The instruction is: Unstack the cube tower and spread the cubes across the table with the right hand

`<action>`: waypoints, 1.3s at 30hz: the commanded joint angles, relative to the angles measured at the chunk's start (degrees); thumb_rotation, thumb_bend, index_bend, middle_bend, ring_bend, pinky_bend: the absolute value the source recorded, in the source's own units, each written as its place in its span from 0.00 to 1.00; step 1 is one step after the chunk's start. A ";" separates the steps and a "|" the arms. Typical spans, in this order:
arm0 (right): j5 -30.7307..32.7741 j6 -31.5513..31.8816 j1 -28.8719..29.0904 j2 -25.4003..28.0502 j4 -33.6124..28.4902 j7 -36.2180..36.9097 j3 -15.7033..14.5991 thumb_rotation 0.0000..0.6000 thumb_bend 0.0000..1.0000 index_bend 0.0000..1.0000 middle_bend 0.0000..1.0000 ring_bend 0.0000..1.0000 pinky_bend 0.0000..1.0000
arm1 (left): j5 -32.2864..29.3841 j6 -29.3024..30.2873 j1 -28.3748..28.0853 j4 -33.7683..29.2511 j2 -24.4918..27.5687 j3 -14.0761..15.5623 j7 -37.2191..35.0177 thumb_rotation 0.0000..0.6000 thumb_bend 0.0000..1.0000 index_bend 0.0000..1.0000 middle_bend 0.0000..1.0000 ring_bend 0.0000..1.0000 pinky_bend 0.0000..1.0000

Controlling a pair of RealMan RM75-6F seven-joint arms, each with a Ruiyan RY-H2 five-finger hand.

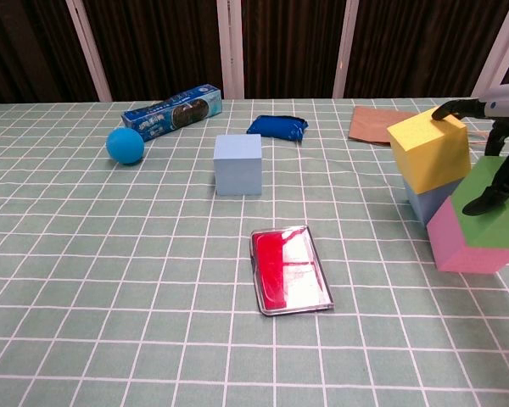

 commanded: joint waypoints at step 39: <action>-0.51 -0.06 -0.69 2.44 -2.18 0.75 1.41 1.00 0.13 0.00 0.08 0.24 0.00 | -0.61 -0.01 0.23 -0.34 0.41 -0.21 -0.95 1.00 0.32 0.10 0.00 0.00 0.01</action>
